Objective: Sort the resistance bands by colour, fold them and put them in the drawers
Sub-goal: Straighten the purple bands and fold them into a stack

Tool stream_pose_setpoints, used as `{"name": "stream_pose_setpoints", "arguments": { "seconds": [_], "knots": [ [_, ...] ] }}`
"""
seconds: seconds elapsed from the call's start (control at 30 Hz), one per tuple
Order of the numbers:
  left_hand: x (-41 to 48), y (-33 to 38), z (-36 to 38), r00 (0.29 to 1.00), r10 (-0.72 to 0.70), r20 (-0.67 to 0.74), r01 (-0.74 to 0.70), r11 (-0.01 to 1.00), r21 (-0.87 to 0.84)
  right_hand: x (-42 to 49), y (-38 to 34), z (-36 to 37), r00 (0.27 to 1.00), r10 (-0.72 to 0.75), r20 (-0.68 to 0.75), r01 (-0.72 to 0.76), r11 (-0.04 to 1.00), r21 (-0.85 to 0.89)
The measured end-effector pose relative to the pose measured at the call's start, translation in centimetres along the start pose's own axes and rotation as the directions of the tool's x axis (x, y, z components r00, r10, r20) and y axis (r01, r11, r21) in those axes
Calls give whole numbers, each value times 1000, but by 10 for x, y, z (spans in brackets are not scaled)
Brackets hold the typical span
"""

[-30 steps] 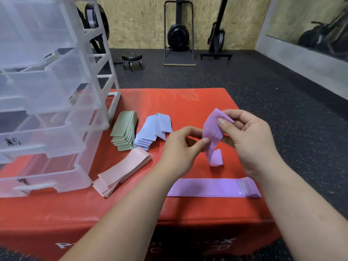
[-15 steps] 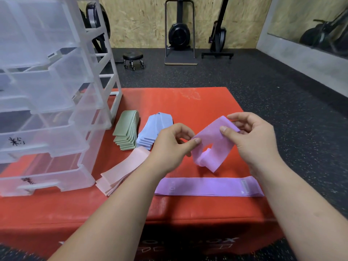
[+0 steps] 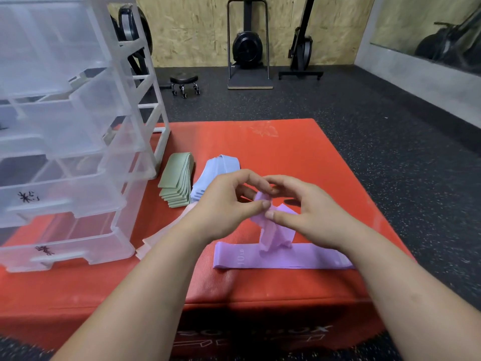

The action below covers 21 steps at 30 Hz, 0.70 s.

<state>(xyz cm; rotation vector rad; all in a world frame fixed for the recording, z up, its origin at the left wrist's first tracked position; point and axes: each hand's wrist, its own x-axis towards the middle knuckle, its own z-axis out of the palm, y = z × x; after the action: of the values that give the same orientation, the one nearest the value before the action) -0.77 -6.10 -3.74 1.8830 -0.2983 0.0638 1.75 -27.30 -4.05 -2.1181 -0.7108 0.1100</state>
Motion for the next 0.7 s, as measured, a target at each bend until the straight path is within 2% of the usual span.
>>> {"name": "stream_pose_setpoints", "arguments": {
  "seconds": [0.1,0.27,0.47,0.57,0.7],
  "knots": [
    [-1,0,-5,996,7,-89,-13,997,-75,3,4,3,999,17,-29,-16,1000,20],
    [2,-3,-16,949,102,-298,-130,989,-76,6,13,2,1000,18,-3,-19,983,-180],
    [1,-14,-31,856,44,-516,-87,995,-59,-2,26,-21,994,94,-51,-107,921,-376],
    [0,-15,-37,804,65,-591,-104,994,-32,-9,35,-34,983,134,-122,-173,899,-403],
    [-1,-13,-35,770,97,-631,-151,988,-33,-15,52,-48,940,233,-248,-311,885,-347]
  ]
}}
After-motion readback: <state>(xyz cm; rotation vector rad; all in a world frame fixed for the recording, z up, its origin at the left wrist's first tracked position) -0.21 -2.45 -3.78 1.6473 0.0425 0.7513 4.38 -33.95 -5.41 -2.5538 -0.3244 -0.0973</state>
